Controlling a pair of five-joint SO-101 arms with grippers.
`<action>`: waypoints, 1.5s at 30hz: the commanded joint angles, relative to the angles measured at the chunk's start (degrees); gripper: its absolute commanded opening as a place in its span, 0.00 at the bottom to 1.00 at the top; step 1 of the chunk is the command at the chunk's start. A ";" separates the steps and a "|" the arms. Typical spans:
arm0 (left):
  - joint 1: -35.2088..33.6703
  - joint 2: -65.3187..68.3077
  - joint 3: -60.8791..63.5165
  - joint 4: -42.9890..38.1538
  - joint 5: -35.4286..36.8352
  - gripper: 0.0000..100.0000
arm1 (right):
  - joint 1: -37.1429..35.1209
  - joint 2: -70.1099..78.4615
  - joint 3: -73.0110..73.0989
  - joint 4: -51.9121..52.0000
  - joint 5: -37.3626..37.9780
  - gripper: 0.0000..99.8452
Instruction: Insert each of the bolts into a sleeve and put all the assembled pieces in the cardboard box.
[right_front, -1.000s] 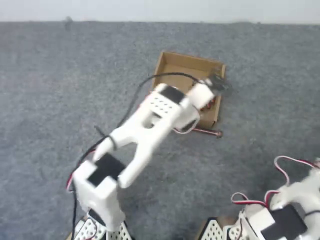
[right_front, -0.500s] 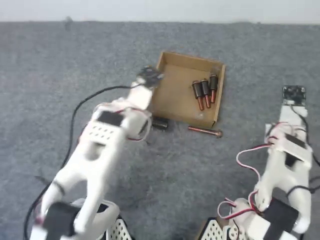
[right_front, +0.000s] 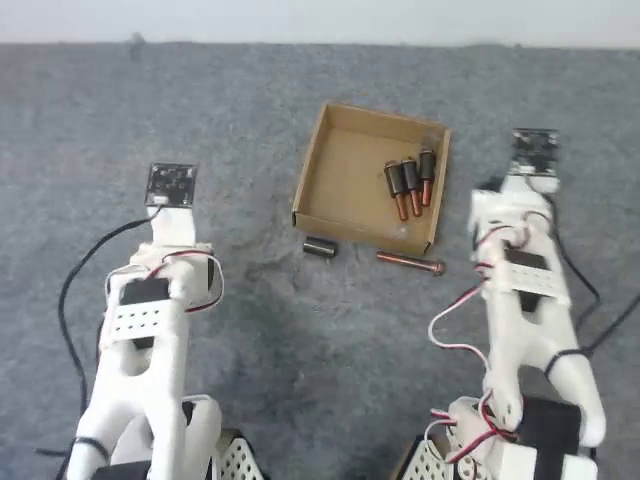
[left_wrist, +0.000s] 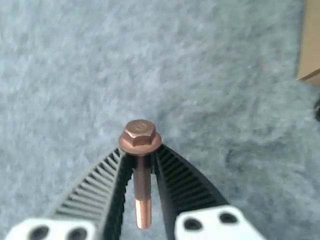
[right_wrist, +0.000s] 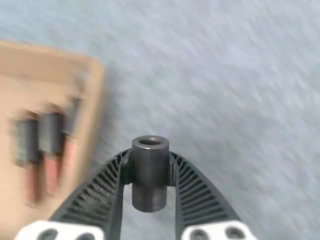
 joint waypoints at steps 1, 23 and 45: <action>-1.67 -2.64 0.84 -2.02 1.41 0.01 | -7.43 -3.12 -0.88 -6.81 -3.43 0.01; -1.76 -3.08 3.47 -7.38 1.32 0.01 | -26.15 20.09 -4.13 -54.64 -5.45 0.01; -1.76 -2.81 3.65 -8.97 1.41 0.01 | -30.02 31.43 17.32 -94.37 -1.76 0.01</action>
